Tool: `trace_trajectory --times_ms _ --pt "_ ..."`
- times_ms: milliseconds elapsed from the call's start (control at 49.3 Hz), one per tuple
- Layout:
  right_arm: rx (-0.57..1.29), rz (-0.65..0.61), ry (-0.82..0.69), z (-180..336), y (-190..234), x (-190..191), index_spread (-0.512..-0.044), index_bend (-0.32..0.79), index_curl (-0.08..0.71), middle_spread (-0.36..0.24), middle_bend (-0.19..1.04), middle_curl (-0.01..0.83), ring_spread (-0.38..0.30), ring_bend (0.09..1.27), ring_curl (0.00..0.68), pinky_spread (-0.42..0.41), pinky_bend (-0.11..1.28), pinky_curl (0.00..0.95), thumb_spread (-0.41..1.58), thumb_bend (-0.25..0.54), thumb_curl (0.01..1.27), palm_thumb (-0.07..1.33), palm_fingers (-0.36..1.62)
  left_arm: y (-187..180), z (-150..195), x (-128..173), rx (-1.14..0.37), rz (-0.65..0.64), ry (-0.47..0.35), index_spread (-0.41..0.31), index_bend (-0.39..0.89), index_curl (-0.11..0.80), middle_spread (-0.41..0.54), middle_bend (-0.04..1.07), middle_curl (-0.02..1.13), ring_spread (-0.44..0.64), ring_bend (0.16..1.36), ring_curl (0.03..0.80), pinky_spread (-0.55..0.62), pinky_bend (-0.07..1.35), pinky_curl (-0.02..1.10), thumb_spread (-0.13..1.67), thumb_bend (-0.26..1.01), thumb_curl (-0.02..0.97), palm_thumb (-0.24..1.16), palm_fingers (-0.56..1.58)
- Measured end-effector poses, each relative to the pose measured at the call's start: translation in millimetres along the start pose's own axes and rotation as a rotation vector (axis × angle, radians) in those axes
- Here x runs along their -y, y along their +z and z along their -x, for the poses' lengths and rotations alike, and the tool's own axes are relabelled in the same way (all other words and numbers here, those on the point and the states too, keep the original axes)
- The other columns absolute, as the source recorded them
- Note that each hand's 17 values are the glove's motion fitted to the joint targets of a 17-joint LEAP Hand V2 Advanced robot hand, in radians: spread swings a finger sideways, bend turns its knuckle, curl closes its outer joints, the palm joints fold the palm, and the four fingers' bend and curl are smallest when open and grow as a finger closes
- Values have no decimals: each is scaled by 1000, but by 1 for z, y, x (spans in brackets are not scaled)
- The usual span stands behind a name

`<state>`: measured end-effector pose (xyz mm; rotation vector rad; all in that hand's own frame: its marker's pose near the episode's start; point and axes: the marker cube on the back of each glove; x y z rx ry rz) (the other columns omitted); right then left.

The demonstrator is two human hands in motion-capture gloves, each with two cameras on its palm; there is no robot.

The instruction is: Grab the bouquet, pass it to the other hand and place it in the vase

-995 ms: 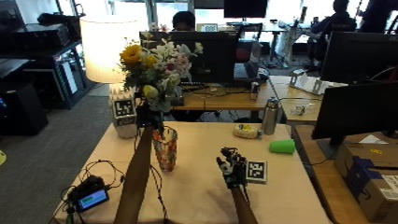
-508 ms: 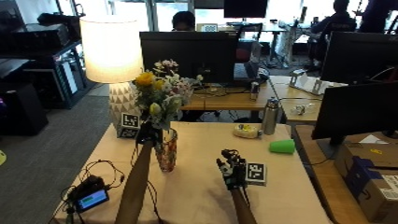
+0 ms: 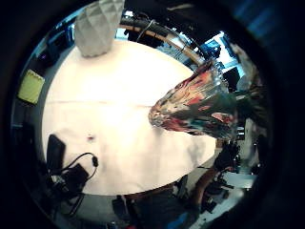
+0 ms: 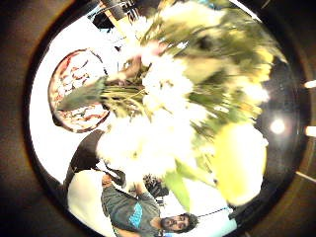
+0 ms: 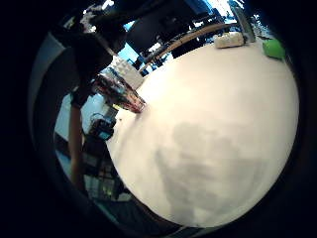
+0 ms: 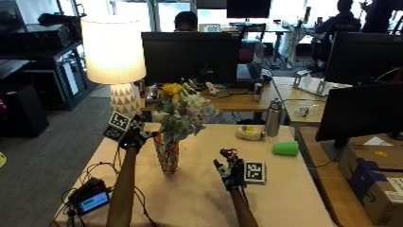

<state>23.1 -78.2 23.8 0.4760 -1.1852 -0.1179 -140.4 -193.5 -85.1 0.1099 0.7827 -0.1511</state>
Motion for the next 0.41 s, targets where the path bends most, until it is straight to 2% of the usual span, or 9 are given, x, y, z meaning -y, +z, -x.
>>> trace_trajectory --times_ms 81,223,325,406 --pt "36 2 -60 8 3 2 -296 127 298 -155 296 451 -144 380 404 262 199 345 983 -22 495 870 919 -25 -2 -12 -5 -82 18 -53 101 391 -20 160 375 173 517 360 546 305 241 874 -10 486 686 192" --pt "-48 0 -23 7 7 2 -297 129 301 -156 290 452 -142 375 404 275 180 338 989 -22 494 873 915 -54 -11 -33 -95 -204 68 -26 116 353 8 181 362 210 543 352 561 346 261 891 -16 465 744 184" --pt "138 17 -165 27 18 6 -297 130 303 -156 291 454 -141 366 405 281 181 336 990 -22 494 873 913 -59 -14 -38 -124 -229 117 -25 123 337 -4 194 361 213 555 346 557 350 266 914 -25 449 744 205" --pt "48 21 -40 17 20 5 -297 131 304 -155 288 454 -140 365 406 285 177 334 994 -23 492 871 905 -57 -22 -46 -124 -222 112 -30 123 326 -20 203 365 199 559 344 553 349 270 938 -33 436 725 221"
